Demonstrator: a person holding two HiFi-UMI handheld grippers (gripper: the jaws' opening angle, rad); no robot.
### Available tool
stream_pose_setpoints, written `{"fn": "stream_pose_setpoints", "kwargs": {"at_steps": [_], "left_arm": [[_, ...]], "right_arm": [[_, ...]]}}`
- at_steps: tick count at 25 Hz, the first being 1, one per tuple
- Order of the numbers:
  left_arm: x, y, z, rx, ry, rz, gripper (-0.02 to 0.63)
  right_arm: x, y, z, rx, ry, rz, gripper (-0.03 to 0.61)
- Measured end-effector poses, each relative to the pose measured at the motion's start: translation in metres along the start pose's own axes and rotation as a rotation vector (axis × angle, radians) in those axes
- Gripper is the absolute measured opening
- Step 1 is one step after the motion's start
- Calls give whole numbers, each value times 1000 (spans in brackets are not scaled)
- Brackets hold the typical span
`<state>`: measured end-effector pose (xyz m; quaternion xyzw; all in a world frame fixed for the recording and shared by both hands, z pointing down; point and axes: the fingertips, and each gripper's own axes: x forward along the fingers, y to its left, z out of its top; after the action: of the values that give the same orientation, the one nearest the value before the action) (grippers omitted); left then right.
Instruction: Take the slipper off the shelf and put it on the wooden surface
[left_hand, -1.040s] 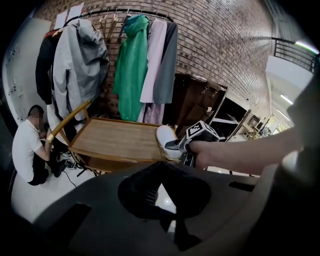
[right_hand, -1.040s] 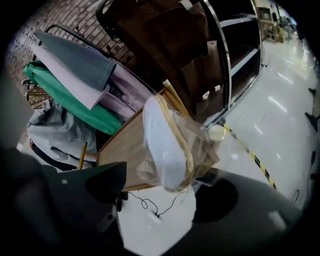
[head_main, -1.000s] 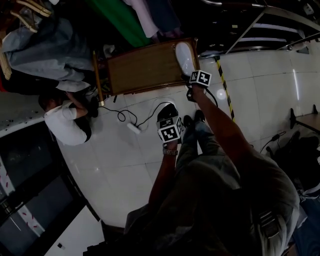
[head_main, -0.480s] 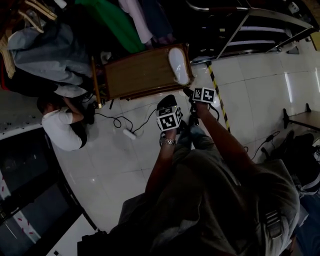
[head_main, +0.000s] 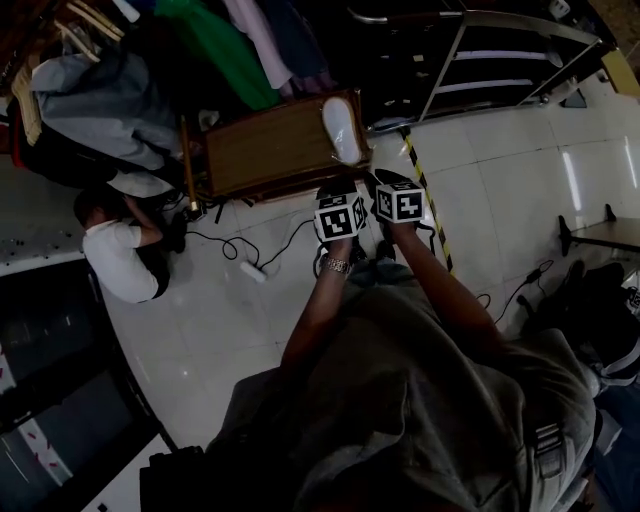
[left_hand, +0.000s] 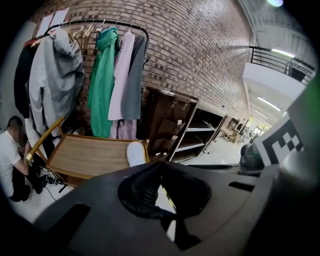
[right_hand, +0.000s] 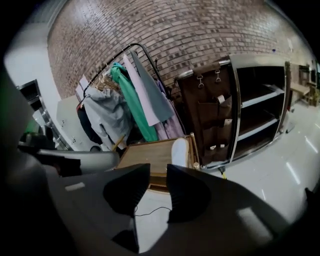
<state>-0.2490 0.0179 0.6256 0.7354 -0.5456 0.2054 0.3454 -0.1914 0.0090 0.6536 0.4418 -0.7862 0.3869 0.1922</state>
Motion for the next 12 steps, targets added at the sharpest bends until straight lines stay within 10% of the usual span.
{"fn": "stream_pose_setpoints", "kwargs": {"at_steps": [12], "left_arm": [[-42,-10,-13,12,-20,69,3]], "right_arm": [[-48,30,-10,-105,-21,38,0]]}}
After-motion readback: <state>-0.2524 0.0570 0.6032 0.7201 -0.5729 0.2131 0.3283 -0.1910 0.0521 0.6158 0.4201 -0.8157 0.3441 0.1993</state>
